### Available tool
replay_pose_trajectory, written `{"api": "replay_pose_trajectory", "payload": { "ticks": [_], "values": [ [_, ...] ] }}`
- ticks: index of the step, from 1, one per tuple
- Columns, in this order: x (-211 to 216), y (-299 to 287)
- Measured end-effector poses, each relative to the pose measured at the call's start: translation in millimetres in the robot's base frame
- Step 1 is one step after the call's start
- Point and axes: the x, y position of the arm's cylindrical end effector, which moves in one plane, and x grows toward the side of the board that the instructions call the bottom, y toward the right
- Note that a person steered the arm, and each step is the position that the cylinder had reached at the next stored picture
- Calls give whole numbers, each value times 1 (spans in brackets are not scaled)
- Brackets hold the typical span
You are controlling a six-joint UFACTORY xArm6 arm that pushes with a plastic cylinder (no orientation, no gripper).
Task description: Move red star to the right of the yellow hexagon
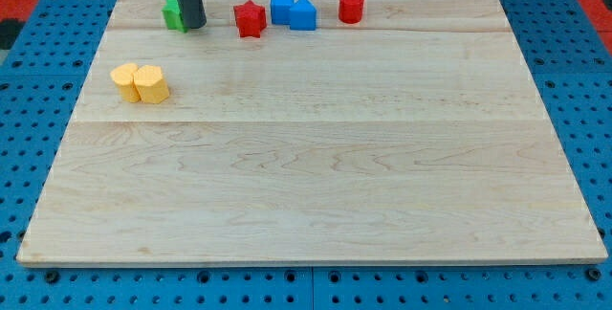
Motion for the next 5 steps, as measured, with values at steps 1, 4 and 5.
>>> {"api": "replay_pose_trajectory", "payload": {
  "ticks": [1,4,5],
  "values": [
    [-4,7],
    [-29,38],
    [-44,57]
  ]
}}
